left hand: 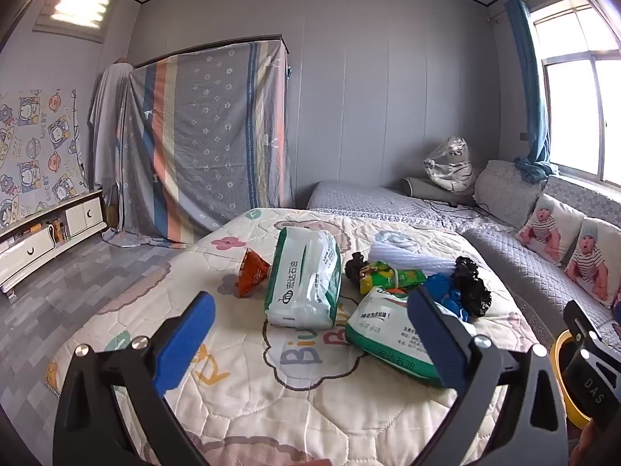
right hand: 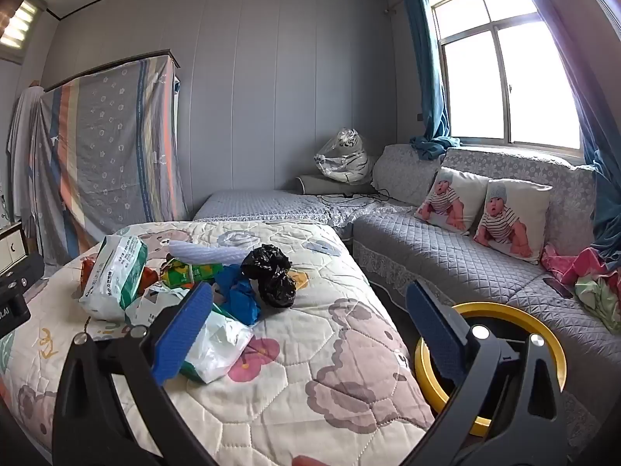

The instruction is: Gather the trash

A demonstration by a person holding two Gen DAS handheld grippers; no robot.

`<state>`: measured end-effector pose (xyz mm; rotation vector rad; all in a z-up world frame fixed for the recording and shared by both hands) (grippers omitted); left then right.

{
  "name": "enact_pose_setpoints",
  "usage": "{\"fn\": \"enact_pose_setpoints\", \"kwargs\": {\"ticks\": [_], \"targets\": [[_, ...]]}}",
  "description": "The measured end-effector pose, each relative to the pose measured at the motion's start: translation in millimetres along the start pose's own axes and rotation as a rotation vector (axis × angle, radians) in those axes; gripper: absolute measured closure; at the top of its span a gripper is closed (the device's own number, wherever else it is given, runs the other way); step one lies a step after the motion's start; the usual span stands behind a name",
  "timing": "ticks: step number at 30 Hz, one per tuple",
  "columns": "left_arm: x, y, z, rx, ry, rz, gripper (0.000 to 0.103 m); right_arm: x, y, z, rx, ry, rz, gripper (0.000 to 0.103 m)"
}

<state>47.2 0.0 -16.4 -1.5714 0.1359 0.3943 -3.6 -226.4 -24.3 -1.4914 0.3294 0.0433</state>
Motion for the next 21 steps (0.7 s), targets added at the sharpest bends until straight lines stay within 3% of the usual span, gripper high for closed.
{"fn": "enact_pose_setpoints", "kwargs": {"ticks": [21], "targets": [[2.3, 0.8, 0.3, 0.002, 0.003, 0.009, 0.007, 1.5, -2.0, -3.1, 0.007, -0.001, 0.004, 0.008]]}}
Point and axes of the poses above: each gripper's, at about its wrist camera, not at the fingertips, and x roughly the way its jaws point, z to its left, y to its underside, the point moved 5 cm from there along x, roughly the way its jaws point, and after that the axes turned 9 degrees about -y, right-handed, at the moved point
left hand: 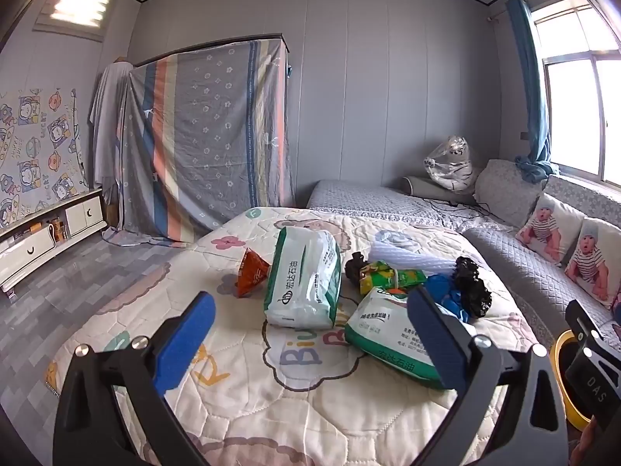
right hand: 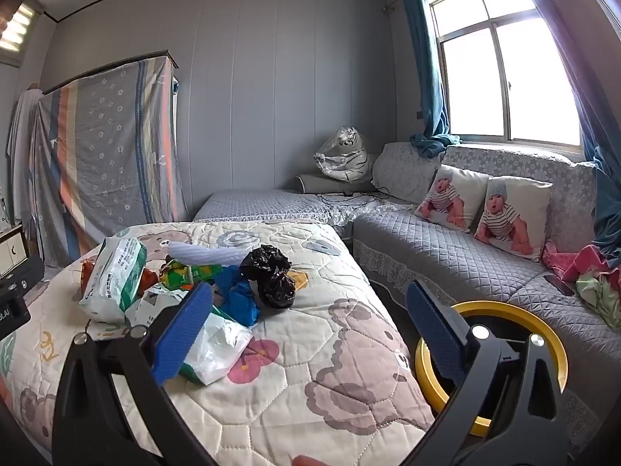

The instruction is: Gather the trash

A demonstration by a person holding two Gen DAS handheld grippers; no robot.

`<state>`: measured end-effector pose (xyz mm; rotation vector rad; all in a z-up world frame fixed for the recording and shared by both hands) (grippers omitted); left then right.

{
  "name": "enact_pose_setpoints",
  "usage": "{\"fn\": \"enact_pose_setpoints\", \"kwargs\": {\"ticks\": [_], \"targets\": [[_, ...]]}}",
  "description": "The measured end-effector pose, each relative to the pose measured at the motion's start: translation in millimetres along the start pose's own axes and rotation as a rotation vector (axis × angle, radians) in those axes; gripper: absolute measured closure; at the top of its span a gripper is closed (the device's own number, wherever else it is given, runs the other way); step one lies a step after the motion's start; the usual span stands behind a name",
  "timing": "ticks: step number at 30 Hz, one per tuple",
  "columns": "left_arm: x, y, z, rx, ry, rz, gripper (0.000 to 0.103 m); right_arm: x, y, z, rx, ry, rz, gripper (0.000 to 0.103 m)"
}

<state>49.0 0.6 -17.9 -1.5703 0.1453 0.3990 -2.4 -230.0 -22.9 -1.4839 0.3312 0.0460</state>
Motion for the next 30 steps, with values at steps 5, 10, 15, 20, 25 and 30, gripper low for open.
{"fn": "enact_pose_setpoints", "kwargs": {"ticks": [5, 10, 15, 20, 25, 30], "targets": [[0.5, 1.9, 1.3, 0.003, -0.003, -0.004, 0.007, 0.5, 0.0, -0.9, 0.000, 0.001, 0.000, 0.008], [1.4, 3.7, 1.9, 0.004, -0.001, -0.005, 0.007, 1.0, -0.6, 0.1, -0.002, 0.000, 0.002, 0.008], [-0.6, 0.4, -0.7, 0.004, -0.001, -0.005, 0.007, 0.7, -0.3, -1.9, 0.002, 0.001, 0.001, 0.008], [-2.6, 0.1, -0.6, 0.003, -0.003, -0.006, 0.007, 1.3, 0.6, -1.2, 0.004, 0.001, 0.001, 0.008], [-1.9, -0.2, -0.3, 0.001, -0.002, -0.002, 0.007, 1.5, 1.5, -0.4, 0.002, 0.003, 0.000, 0.008], [-3.0, 0.2, -1.7, 0.002, -0.003, -0.002, 0.007, 1.4, 0.3, -1.7, 0.007, 0.001, 0.001, 0.008]]}}
Point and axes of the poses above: each gripper's, at about its wrist camera, not at the fingertips, and x roughly the way its jaws point, z to its left, y to its underside, the point moved 5 cm from there along x, roughly the way its jaws point, and after that the axes turned 9 degrees about -y, right-handed, at the moved point
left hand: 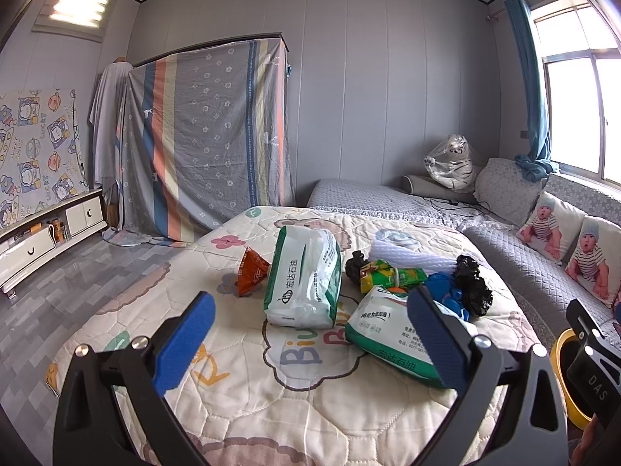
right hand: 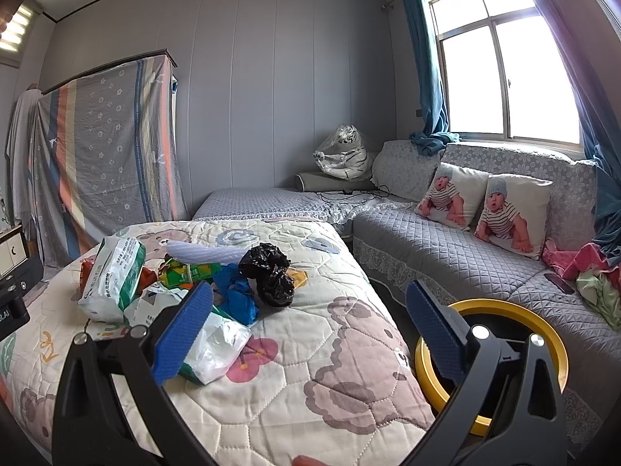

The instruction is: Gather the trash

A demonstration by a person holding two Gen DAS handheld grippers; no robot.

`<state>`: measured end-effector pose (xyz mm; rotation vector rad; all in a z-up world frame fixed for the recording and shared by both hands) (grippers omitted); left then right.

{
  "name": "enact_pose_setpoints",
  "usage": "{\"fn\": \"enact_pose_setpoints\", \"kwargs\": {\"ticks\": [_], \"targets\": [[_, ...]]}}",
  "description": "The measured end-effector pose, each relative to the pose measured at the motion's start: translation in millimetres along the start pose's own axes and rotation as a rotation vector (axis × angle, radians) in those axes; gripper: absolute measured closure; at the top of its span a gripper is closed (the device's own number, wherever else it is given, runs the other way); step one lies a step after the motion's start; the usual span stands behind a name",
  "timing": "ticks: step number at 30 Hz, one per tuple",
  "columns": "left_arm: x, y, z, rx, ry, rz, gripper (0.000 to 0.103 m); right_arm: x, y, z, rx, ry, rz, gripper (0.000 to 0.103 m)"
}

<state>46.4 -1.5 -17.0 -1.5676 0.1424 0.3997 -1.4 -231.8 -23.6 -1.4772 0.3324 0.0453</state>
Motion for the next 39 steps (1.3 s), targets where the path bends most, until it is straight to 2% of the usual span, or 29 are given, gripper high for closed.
{"fn": "enact_pose_setpoints", "kwargs": {"ticks": [39], "targets": [[7, 11, 0, 0.000, 0.005, 0.009, 0.007, 1, 6, -1, 0.009, 0.001, 0.012, 0.008]]}}
Point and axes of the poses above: each gripper's, at about its wrist camera, not at the fingertips, and x roughly the way its jaws point, z to its left, y to its underside, the point moved 5 cm from there along x, roughly the way its jaws point, and after that the axes turned 9 degrees about -y, right-handed, at the moved point
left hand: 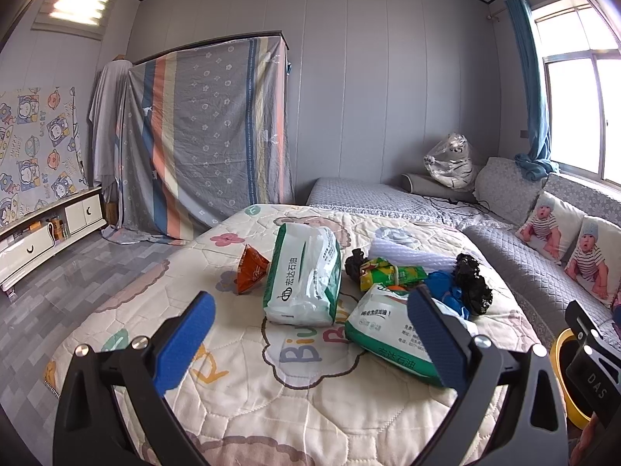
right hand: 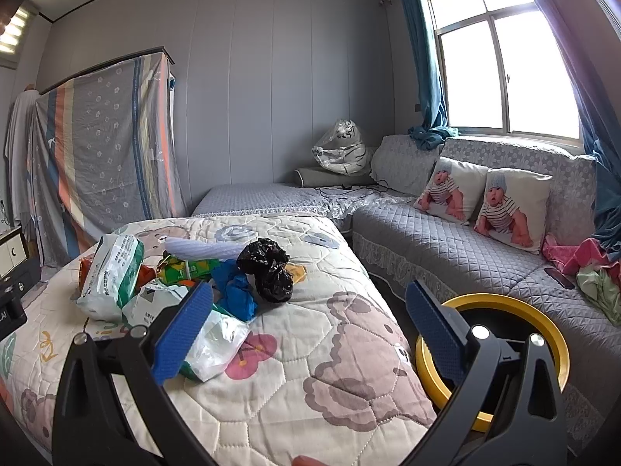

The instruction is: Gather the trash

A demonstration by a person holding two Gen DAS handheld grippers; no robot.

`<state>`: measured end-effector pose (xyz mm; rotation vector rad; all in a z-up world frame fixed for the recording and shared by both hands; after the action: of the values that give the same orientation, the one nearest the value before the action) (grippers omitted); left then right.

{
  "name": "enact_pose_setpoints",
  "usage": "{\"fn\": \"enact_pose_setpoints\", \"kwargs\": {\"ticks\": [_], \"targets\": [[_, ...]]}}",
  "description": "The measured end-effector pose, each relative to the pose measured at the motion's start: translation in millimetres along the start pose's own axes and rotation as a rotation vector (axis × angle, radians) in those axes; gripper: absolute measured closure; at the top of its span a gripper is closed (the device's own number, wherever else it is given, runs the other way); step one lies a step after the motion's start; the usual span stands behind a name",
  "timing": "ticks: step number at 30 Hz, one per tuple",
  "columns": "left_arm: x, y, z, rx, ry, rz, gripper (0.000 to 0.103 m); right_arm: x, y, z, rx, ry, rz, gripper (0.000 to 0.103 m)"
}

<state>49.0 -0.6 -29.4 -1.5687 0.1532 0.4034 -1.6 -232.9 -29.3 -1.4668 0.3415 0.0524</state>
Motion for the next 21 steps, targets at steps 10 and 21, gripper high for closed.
{"fn": "enact_pose_setpoints", "kwargs": {"ticks": [10, 21], "targets": [[1, -4, 2, 0.000, -0.004, 0.004, 0.007, 1, 3, 0, 0.001, -0.004, 0.008, 0.008], [42, 6, 16, -0.004, 0.078, 0.136, 0.007, 37, 14, 17, -0.077, -0.184, 0.126, 0.008]]}}
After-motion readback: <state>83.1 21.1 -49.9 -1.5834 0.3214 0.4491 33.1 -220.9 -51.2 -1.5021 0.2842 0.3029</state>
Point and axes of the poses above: each gripper's, at about its wrist camera, not at the fingertips, and x roughly the way its jaws point, z to its left, y to its underside, the point moved 5 cm from there along x, roughly the way its jaws point, and after that the axes turned 9 degrees about -y, right-handed, at the moved point
